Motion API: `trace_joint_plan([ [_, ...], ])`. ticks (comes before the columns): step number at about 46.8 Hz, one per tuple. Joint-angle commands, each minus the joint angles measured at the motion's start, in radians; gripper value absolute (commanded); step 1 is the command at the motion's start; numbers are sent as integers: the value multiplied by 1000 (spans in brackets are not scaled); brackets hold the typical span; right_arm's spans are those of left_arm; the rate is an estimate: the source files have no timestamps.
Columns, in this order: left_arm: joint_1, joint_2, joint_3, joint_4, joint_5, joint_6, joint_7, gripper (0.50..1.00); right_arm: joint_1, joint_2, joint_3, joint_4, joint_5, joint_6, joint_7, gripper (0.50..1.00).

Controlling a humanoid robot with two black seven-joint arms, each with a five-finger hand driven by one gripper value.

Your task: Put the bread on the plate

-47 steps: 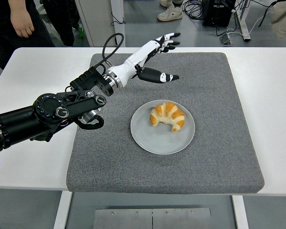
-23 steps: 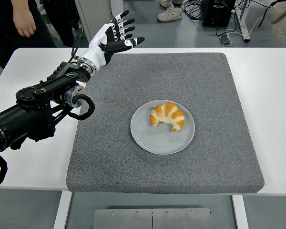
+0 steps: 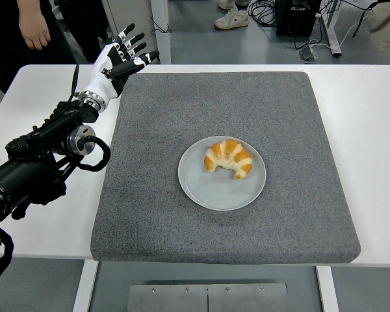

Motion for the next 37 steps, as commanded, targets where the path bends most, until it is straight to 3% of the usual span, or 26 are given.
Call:
trace_joint_plan([
  [1, 11, -2, 1, 0, 0, 0, -36, 954, -1, 0, 0, 0, -1, 0, 0, 1000],
  [11, 24, -2, -11, 0, -2, 0, -59, 955, 0, 0, 2, 0, 1, 0, 0, 1000],
  [22, 54, -15, -123, 0, -13, 0, -55, 955, 0, 0, 2, 0, -1, 0, 0, 1000],
  [37, 80, -35, -128, 0, -14, 0, -58, 957, -2, 0, 2, 2, 1, 0, 0, 1000],
])
